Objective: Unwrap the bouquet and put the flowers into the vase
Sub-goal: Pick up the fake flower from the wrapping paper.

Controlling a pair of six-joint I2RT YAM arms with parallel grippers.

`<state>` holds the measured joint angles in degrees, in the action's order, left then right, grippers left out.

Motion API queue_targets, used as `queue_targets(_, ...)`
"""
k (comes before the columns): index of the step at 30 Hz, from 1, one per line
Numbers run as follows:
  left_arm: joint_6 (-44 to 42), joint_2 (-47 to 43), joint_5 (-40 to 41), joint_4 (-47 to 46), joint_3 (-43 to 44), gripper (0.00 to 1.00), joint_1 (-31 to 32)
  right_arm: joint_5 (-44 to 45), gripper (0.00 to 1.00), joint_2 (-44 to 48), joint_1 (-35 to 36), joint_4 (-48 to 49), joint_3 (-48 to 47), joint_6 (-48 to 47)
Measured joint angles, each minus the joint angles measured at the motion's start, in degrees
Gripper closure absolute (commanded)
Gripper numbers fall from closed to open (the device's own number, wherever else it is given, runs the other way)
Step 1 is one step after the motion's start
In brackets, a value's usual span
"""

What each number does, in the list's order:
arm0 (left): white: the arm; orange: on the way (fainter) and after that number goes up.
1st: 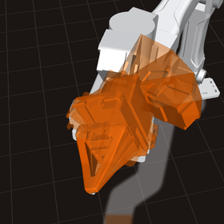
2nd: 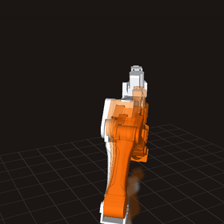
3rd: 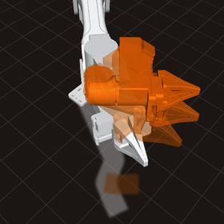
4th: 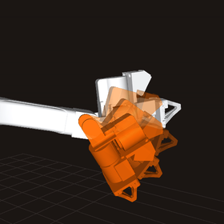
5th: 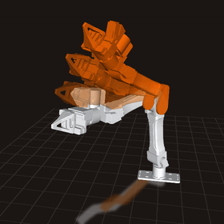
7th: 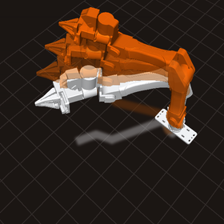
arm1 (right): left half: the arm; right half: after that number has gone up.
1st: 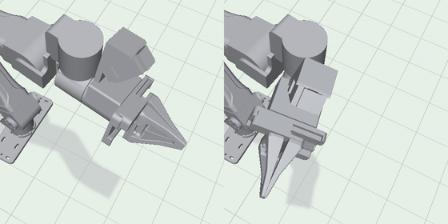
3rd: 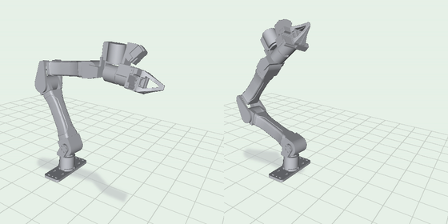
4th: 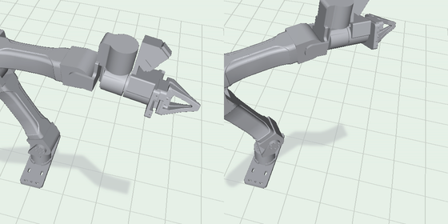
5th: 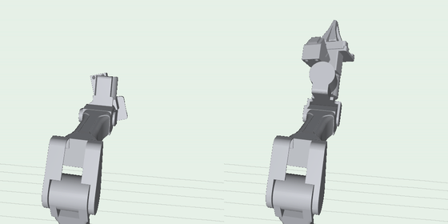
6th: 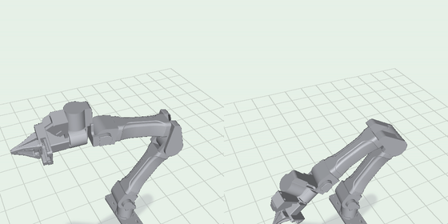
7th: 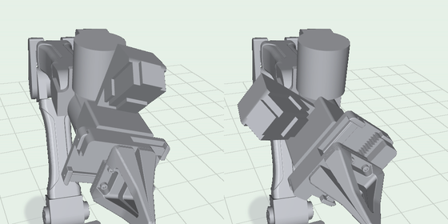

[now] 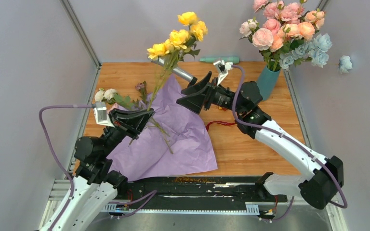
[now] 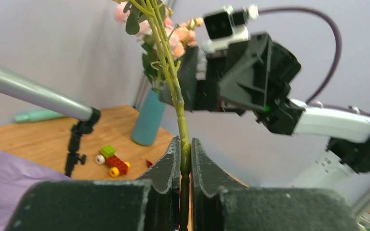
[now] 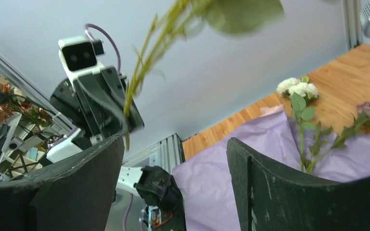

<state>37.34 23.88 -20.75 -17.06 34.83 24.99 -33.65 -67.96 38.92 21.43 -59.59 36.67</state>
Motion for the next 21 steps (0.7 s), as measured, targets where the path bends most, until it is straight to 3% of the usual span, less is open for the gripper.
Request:
queue_targets(9, 0.2, 3.2, 2.1, -3.7, -4.8, 1.0, 9.1, -1.0, 0.31, -11.6, 2.3, 3.4, -10.2, 3.7)
queue_targets(13, 0.3, 3.7, 3.3, -4.5, -6.2, 1.0, 9.9, -0.9, 0.53, -12.7, 2.6, 3.7, -10.3, 5.0)
queue_targets(15, 0.3, 3.4, 3.8, -4.6, -6.3, 1.0, 10.0, -0.9, 0.57, -12.8, 2.6, 3.8, -10.3, 5.5)
queue_targets(21, 0.3, 1.7, 4.8, -4.7, -7.0, 1.0, 10.2, -0.8, 0.58, -12.8, 2.7, 4.2, -10.3, 6.1)
